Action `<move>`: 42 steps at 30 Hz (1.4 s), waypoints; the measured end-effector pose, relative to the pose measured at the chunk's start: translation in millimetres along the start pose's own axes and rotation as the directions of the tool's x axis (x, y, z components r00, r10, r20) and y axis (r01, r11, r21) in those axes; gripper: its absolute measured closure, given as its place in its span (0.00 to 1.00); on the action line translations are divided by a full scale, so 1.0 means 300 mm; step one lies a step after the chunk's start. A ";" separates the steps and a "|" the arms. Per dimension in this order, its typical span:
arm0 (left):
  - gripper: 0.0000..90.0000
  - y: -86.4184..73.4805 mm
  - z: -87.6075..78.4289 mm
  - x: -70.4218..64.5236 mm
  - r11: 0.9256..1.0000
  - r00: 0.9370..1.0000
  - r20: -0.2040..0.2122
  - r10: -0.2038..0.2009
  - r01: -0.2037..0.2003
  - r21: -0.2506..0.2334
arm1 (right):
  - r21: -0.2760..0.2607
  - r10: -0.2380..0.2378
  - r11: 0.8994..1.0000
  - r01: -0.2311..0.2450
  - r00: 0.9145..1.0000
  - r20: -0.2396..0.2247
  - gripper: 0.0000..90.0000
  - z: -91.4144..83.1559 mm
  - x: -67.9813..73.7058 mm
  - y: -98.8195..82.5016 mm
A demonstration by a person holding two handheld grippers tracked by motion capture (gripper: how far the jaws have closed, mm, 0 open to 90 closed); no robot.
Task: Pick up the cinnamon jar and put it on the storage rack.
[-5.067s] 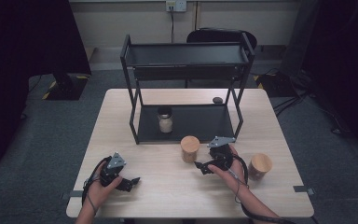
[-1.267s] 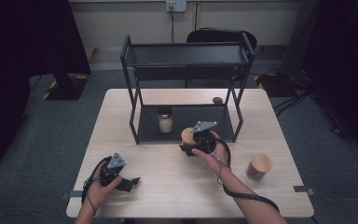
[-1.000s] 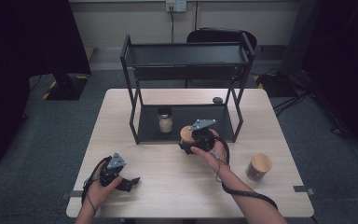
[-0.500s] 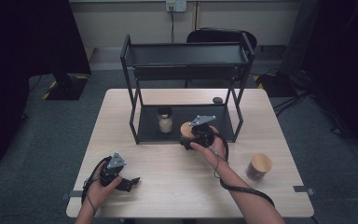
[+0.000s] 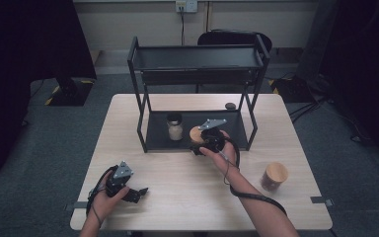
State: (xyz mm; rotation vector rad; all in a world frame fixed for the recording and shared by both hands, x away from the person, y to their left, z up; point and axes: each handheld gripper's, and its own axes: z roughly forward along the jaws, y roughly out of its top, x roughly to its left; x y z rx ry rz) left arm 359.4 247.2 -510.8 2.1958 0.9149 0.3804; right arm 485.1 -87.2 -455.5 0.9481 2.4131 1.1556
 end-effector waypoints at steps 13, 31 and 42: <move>0.00 0.000 0.000 0.000 1.000 1.000 0.001 0.000 0.000 0.001 | 0.009 0.003 1.000 -0.003 1.000 0.013 0.28 0.020 -0.013 0.018; 0.00 0.000 0.000 0.000 1.000 1.000 0.001 0.001 -0.001 0.001 | 0.011 0.005 1.000 -0.005 1.000 0.024 0.28 0.063 -0.024 0.036; 0.00 0.000 0.000 0.000 1.000 1.000 0.001 0.001 -0.001 0.001 | 0.016 0.004 1.000 -0.004 0.999 0.038 0.28 0.075 -0.040 0.050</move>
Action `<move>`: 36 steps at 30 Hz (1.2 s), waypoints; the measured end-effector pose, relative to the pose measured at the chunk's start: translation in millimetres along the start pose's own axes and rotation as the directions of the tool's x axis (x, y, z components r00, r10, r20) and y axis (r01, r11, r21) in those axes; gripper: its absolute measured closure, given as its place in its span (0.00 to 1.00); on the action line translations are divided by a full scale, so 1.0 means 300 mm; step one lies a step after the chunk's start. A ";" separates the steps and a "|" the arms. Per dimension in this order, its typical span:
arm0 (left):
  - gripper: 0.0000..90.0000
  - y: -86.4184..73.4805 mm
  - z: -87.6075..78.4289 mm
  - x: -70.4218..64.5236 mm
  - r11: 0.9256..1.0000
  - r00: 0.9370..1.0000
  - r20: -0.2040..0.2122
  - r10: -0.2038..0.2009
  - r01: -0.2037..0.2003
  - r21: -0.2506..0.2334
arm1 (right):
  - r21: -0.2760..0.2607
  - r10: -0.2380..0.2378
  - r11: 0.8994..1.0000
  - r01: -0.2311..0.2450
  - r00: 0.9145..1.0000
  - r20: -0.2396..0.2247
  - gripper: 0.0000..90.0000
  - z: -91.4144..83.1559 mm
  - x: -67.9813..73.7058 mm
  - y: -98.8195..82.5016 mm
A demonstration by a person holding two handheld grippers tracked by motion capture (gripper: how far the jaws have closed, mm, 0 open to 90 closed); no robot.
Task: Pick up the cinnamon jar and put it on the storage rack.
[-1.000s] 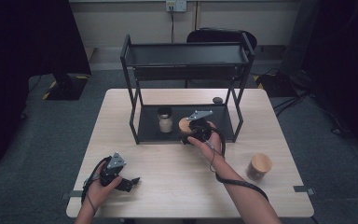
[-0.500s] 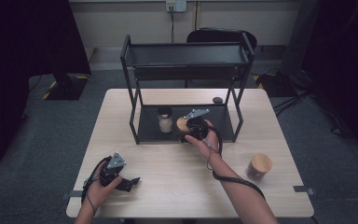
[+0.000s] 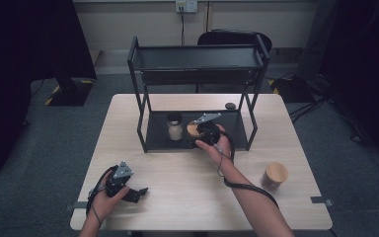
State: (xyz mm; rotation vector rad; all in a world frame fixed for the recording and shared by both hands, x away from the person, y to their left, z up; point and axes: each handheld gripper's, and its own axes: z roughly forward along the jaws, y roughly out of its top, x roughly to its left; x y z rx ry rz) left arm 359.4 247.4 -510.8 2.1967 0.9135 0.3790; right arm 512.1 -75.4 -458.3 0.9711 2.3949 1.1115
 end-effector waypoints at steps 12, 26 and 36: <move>0.00 0.000 0.000 0.000 1.000 1.000 0.000 0.001 -0.001 0.000 | 0.000 0.005 1.000 -0.005 1.000 0.019 0.28 0.015 -0.021 0.016; 0.00 0.000 0.000 0.000 1.000 1.000 0.000 0.000 0.000 0.000 | 0.002 0.011 1.000 -0.011 1.000 0.028 0.28 0.039 -0.038 0.024; 0.00 0.000 0.000 0.000 1.000 1.000 0.000 0.000 0.000 0.000 | 0.004 0.023 1.000 -0.024 0.999 0.033 0.28 0.057 -0.054 0.022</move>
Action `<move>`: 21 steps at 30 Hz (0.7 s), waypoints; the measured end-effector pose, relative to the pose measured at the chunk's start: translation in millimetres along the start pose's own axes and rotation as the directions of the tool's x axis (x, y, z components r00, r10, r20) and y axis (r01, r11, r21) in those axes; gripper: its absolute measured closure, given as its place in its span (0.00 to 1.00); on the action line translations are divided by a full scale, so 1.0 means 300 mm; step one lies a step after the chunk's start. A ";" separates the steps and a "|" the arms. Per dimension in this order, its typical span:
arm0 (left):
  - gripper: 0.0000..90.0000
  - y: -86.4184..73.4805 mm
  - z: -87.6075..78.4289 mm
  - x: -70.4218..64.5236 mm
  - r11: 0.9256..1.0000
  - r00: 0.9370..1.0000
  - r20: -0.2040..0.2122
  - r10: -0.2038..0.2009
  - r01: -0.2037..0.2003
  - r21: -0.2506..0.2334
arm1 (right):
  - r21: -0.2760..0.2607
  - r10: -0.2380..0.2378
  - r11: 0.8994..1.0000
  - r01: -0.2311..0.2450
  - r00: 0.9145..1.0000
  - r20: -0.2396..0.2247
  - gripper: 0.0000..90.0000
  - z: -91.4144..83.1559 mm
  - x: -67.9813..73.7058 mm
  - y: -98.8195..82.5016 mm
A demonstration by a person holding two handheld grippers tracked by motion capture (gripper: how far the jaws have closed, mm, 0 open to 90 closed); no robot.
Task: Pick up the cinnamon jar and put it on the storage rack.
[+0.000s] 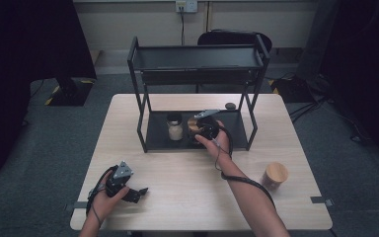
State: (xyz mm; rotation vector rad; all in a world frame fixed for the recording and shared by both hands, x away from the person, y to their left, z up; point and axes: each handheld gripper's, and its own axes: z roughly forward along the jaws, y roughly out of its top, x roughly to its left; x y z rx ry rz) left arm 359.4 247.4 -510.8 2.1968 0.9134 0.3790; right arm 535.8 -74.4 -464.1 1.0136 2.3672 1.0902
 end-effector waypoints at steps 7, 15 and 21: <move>0.00 0.000 0.000 0.000 1.000 1.000 0.000 0.000 0.000 0.000 | -0.004 0.011 1.000 -0.011 1.000 0.002 0.28 0.018 -0.010 0.001; 0.00 0.000 0.000 0.000 1.000 1.000 0.000 0.000 0.000 0.000 | -0.002 0.018 1.000 -0.018 1.000 0.003 0.28 0.033 -0.011 0.001; 0.00 0.000 0.000 0.000 1.000 1.000 0.000 0.000 0.000 0.000 | -0.002 0.023 1.000 -0.022 1.000 0.006 0.28 0.045 -0.020 0.001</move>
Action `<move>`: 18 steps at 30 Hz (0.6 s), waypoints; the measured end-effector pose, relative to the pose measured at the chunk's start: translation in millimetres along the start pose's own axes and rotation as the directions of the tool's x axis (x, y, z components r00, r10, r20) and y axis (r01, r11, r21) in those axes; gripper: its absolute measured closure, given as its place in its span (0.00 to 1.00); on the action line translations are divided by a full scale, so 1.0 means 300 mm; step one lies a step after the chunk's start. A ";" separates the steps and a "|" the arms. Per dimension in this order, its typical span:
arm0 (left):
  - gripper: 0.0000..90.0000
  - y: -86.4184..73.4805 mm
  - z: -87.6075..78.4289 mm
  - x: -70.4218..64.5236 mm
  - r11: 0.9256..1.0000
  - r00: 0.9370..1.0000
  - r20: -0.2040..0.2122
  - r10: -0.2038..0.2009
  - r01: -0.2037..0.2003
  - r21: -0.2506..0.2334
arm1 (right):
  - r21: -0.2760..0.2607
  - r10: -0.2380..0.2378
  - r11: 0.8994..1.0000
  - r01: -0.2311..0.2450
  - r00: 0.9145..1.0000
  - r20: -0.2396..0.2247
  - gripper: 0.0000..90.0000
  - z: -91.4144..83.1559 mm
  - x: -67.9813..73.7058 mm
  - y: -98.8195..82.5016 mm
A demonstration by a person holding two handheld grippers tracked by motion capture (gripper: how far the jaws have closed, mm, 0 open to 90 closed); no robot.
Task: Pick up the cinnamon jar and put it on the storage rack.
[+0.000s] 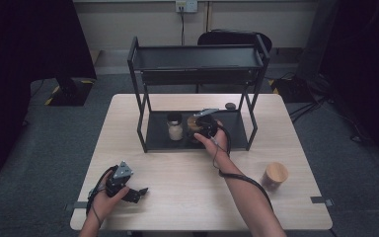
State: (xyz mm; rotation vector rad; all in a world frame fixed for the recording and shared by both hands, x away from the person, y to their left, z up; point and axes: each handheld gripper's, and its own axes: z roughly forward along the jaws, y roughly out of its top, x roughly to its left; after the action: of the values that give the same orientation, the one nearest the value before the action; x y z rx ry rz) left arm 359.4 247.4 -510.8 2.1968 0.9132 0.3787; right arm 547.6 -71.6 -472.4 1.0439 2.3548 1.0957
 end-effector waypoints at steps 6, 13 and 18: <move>0.00 0.000 0.000 0.000 1.000 1.000 0.000 0.001 -0.001 0.000 | 0.001 0.008 1.000 -0.008 1.000 0.002 0.28 0.009 -0.003 -0.001; 0.00 0.000 0.000 0.000 1.000 1.000 0.000 0.000 0.000 0.000 | 0.004 0.008 1.000 -0.008 1.000 0.002 0.28 0.024 -0.001 -0.001; 0.00 0.000 0.000 0.000 1.000 1.000 0.000 0.001 -0.001 0.000 | -0.002 0.007 1.000 -0.007 1.000 -0.001 0.28 0.033 -0.001 0.000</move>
State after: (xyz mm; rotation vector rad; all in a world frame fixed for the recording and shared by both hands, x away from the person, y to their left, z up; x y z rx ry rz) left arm 359.4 247.5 -510.8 2.1975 0.9118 0.3790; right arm 553.4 -66.7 -478.7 1.0523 2.3526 1.1009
